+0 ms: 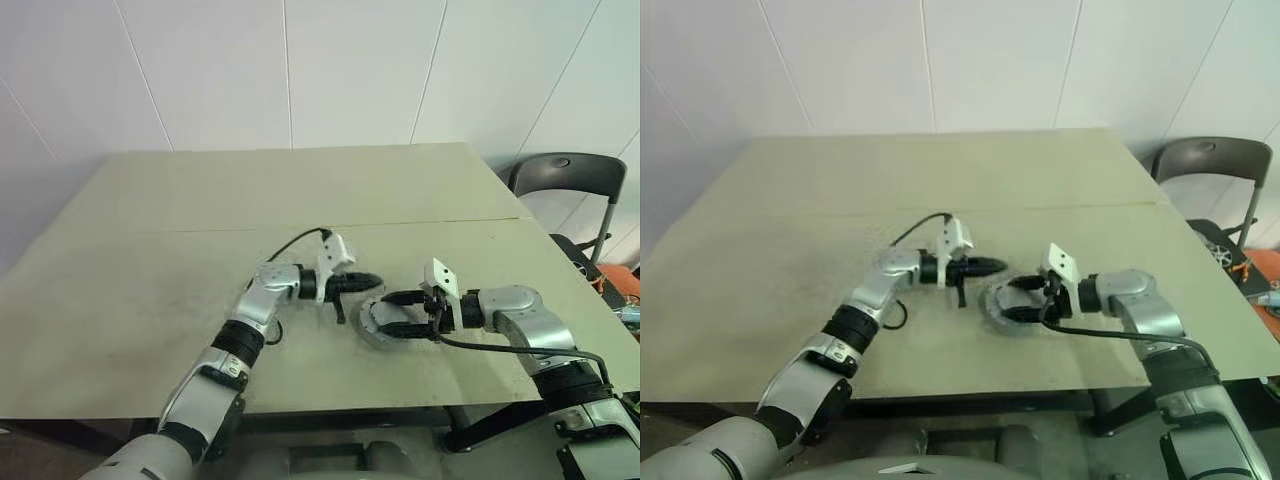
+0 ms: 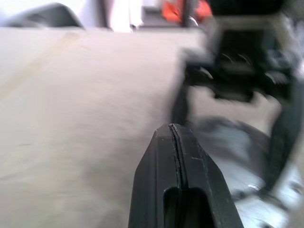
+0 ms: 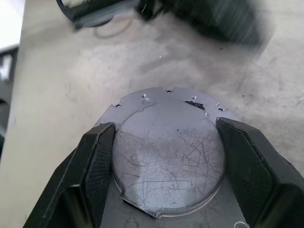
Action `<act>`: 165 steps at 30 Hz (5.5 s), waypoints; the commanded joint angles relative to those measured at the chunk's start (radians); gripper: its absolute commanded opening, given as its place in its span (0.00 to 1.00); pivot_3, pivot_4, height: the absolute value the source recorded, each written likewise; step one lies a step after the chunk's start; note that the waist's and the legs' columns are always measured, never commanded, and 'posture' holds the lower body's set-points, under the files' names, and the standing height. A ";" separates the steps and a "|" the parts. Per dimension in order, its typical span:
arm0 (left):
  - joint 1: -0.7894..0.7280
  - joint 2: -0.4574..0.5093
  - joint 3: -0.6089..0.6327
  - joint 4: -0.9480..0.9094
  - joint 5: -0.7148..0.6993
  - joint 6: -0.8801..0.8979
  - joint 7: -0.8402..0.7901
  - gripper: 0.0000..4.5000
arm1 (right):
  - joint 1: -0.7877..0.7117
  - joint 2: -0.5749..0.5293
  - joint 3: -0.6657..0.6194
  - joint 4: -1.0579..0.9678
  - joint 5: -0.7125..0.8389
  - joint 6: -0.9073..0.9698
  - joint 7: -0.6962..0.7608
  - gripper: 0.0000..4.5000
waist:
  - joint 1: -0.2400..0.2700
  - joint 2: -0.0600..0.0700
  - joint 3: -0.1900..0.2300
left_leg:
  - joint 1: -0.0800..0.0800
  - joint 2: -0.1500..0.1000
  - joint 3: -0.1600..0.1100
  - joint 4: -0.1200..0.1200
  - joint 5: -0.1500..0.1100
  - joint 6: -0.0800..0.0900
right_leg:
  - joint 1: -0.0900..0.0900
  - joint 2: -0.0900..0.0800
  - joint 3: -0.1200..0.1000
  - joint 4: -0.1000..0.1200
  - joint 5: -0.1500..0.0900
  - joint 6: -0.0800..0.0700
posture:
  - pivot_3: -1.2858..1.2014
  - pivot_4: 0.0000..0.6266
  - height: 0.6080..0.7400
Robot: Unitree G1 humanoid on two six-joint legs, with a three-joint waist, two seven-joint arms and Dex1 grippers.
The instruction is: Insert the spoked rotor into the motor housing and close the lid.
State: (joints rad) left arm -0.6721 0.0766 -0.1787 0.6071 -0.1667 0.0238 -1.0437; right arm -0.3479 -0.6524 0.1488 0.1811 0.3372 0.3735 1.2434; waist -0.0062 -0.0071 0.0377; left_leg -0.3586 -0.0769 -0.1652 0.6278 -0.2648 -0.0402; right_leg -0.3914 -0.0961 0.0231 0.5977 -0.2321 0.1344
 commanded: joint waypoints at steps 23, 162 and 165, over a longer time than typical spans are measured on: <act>0.140 0.099 0.063 -0.167 -0.051 0.051 0.107 0.00 | -0.034 -0.111 -0.021 -0.170 0.005 0.043 0.059 0.67 | 0.021 0.005 0.010 | 0.000 -0.001 0.005 0.002 0.000 0.000 | 0.000 -0.001 0.003 -0.001 0.000 0.000 | 0.52 0.00 1.00; -0.015 0.033 -0.180 0.083 0.163 -0.069 -0.024 0.00 | -0.125 0.067 0.082 0.090 -0.205 0.010 -0.061 0.67 | -0.034 0.006 0.016 | 0.004 0.005 0.015 0.015 0.002 -0.003 | 0.003 0.000 0.003 0.002 0.008 -0.005 | 0.52 0.00 1.00; -0.012 0.031 -0.173 0.067 0.153 -0.065 -0.028 0.00 | -0.136 0.073 0.075 0.092 -0.190 0.051 -0.054 0.75 | -0.032 0.006 0.016 | 0.004 0.005 0.015 0.014 0.002 -0.003 | 0.003 0.000 0.003 0.003 0.008 -0.005 | 0.52 0.00 1.00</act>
State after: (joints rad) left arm -0.6955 0.0994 -0.3391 0.6811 -0.0311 -0.0512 -1.0635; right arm -0.4855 -0.5849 0.1966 0.2649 0.1442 0.3766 1.1762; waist -0.0385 -0.0008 0.0540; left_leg -0.3545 -0.0721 -0.1500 0.6423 -0.2633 -0.0430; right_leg -0.3881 -0.0964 0.0258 0.6003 -0.2241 0.1297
